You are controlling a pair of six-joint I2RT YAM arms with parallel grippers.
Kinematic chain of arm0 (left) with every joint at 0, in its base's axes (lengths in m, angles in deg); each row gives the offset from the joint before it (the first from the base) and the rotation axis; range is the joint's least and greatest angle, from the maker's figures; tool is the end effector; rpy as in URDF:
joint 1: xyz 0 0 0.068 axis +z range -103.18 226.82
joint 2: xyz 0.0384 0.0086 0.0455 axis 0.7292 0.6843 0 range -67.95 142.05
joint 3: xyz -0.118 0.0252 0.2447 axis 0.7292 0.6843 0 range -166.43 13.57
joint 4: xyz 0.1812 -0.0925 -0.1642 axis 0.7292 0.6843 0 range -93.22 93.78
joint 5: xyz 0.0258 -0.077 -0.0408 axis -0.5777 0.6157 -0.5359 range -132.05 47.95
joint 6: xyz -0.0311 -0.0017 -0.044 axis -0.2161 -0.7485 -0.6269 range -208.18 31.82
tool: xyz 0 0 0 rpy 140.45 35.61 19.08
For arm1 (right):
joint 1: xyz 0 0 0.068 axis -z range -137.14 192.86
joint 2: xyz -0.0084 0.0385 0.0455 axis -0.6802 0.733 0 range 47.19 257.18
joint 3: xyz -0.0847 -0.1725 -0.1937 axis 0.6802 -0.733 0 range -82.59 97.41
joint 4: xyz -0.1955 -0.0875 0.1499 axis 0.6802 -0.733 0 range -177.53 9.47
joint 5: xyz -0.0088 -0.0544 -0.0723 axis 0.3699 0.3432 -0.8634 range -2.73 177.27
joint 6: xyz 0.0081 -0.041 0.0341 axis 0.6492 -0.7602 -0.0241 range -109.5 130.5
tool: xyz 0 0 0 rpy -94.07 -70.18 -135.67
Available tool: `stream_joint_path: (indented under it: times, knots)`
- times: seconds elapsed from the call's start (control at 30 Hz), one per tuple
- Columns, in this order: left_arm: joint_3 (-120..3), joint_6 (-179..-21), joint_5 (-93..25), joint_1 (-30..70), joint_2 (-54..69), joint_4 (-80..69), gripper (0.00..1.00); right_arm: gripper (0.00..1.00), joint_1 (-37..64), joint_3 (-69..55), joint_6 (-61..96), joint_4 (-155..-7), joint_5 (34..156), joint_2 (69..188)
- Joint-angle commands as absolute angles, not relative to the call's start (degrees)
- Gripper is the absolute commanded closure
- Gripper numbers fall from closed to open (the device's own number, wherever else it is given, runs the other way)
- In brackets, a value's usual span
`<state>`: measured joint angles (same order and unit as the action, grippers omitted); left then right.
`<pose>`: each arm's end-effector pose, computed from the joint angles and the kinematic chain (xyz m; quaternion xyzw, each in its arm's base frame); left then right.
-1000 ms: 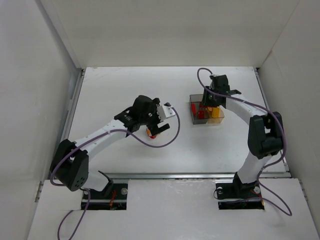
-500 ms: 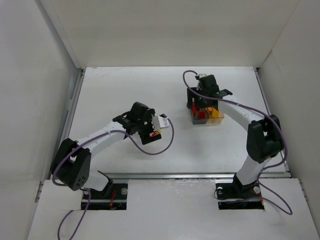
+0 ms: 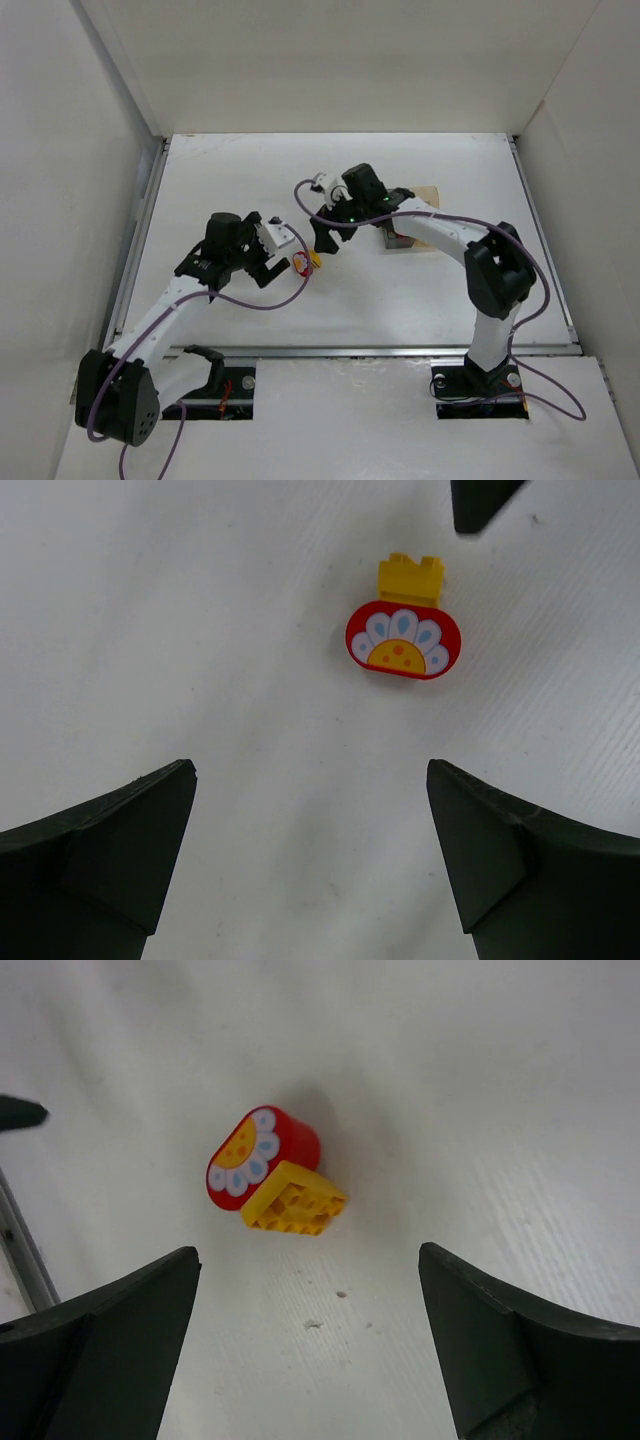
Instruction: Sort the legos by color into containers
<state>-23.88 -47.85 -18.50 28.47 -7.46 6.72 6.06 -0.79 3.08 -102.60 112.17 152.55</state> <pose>0.2122 -0.0853 0.2445 0.5064 0.7021 -0.0870 0.4930 0.3215 0.2594 0.2492 -0.4157 0.8071 0.2866 0.3060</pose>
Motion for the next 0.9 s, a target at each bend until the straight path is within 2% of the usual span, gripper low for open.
stream_joint_path:
  times: [0.0, 0.2, 0.33, 0.77, 0.87]
  knots:
    - [-22.6, -50.4, -15.5, 28.6, -11.6, 3.2, 0.0, 0.04, 5.7, 1.3, -10.5, -101.2, 124.5, 154.9]
    - [-22.1, -53.1, -21.0, 28.6, -11.6, 1.8, 0.0, 0.04, 5.7, -2.9, -22.5, -97.6, 128.0, 155.6]
    - [-22.1, -54.3, -22.3, 29.2, -11.6, -0.4, 0.0, 0.11, 5.2, -0.9, -23.9, -97.6, 129.7, 158.8]
    - [-23.8, -59.8, -18.8, 30.9, -15.7, -0.4, 0.0, 0.11, 3.5, 1.3, -23.9, -94.9, 128.6, 164.1]
    - [-23.3, -59.8, -18.8, 30.9, -16.3, -0.4, 0.0, 0.14, 2.9, 2.7, -23.9, -94.9, 128.6, 165.7]
